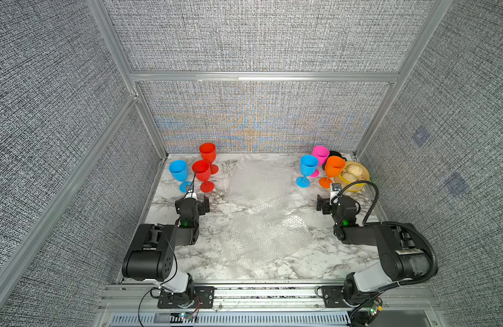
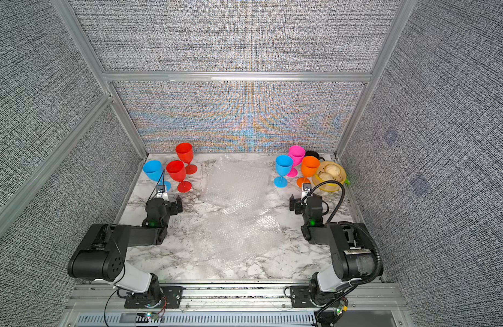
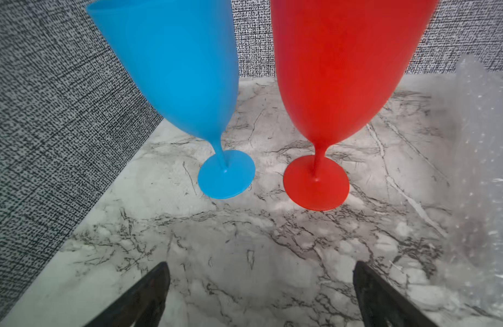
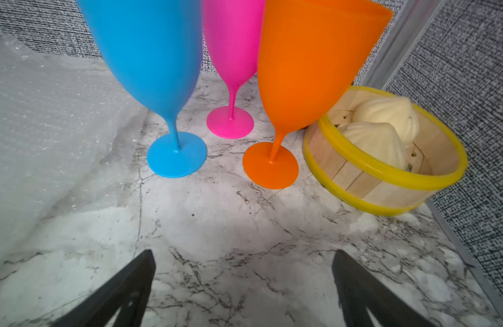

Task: Unpack wine glasses from bubble wrap
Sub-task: Reset both arms

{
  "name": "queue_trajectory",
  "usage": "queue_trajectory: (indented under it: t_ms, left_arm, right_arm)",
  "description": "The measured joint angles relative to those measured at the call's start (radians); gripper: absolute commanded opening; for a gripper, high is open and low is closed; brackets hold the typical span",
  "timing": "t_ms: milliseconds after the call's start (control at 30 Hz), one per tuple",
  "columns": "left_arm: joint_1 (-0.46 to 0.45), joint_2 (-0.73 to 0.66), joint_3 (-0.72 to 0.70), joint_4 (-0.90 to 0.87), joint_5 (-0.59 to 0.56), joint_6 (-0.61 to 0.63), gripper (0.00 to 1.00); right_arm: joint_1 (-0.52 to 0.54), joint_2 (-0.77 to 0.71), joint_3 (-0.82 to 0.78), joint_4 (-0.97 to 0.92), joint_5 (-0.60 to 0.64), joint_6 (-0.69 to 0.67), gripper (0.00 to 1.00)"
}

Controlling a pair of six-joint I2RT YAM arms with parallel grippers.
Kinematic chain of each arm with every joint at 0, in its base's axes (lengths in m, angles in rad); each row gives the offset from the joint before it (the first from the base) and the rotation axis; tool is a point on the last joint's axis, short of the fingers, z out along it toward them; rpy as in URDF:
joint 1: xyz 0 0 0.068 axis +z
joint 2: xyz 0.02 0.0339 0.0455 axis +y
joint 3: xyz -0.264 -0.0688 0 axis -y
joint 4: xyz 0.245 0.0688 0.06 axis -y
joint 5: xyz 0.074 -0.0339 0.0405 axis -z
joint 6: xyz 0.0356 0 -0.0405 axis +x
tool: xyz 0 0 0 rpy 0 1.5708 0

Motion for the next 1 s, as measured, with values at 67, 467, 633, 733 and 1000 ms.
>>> queue_trajectory:
  t_ms: [67, 467, 633, 733, 1000]
  left_arm:
    - [0.000, 0.001, 0.000, 0.019, 0.001, 0.002, 1.00]
    - [0.000, 0.001, -0.011, 0.041, 0.002, 0.008, 1.00]
    - [-0.004, 0.001, -0.013, 0.049, 0.003, 0.016, 1.00]
    - [-0.008, 0.001, -0.013, 0.049, 0.011, 0.023, 1.00]
    - [-0.007, 0.004, -0.010, 0.048, 0.010, 0.023, 1.00]
  right_arm:
    - [-0.001, -0.001, 0.006, -0.023, -0.030, 0.002, 0.99]
    - [-0.011, -0.001, 0.010, -0.050, -0.075, 0.010, 0.99]
    - [-0.017, 0.001, 0.014, -0.050, -0.092, 0.012, 0.99]
    - [-0.018, 0.002, 0.016, -0.051, -0.093, 0.013, 0.99]
    - [-0.018, 0.002, 0.016, -0.051, -0.097, 0.013, 0.99]
